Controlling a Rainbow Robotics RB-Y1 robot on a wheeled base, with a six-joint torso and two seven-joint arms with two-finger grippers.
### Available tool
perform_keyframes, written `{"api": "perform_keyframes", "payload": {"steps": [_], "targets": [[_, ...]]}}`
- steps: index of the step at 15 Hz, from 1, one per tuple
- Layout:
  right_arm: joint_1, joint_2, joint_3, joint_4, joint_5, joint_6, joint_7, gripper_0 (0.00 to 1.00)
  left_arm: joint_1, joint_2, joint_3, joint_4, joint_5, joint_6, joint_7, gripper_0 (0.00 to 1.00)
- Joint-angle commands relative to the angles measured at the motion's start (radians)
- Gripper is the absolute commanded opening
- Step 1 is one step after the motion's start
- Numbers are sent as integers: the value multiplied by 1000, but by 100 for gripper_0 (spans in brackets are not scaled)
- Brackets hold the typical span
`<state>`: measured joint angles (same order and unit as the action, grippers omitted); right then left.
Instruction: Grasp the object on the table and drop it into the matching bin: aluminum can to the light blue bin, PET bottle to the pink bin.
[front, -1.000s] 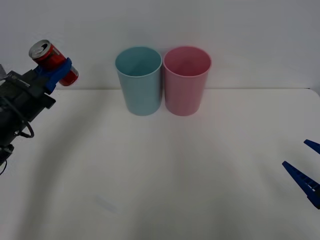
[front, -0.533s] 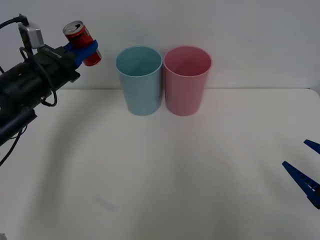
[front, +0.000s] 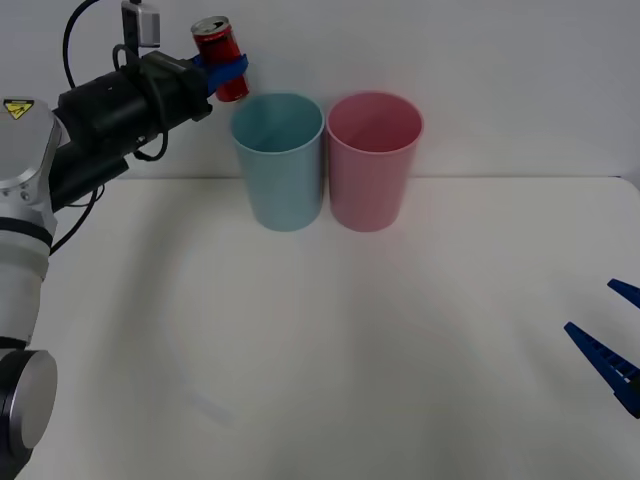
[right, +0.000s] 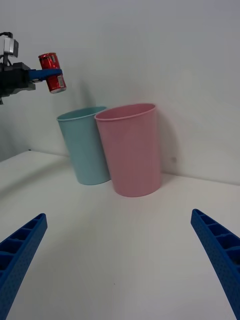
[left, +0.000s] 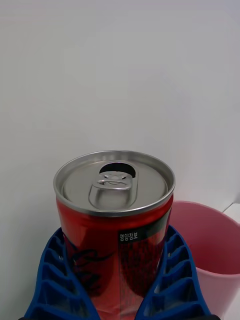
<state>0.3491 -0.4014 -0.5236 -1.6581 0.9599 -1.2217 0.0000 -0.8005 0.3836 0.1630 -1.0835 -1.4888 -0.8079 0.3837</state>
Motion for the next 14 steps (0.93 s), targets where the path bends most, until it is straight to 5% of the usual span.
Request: {"api": "perform_keyframes", "payload": {"steps": [1, 8, 9, 10, 14], "targets": [[0, 0, 0, 0, 0, 0, 0, 100, -82, -23, 0, 94, -47, -1, -11, 0], [0, 0, 0, 0, 0, 0, 0, 100, -115, -68, 24, 114, -117, 6, -16, 1], [0, 0, 0, 0, 0, 0, 0, 100, -115, -68, 24, 112, -116, 6, -17, 17], [0, 0, 0, 0, 0, 0, 0, 100, -115, -66, 24, 114, -117, 6, -19, 100], [0, 0, 0, 0, 0, 0, 0, 100, -114, -66, 26, 112, -103, 7, -32, 100]]}}
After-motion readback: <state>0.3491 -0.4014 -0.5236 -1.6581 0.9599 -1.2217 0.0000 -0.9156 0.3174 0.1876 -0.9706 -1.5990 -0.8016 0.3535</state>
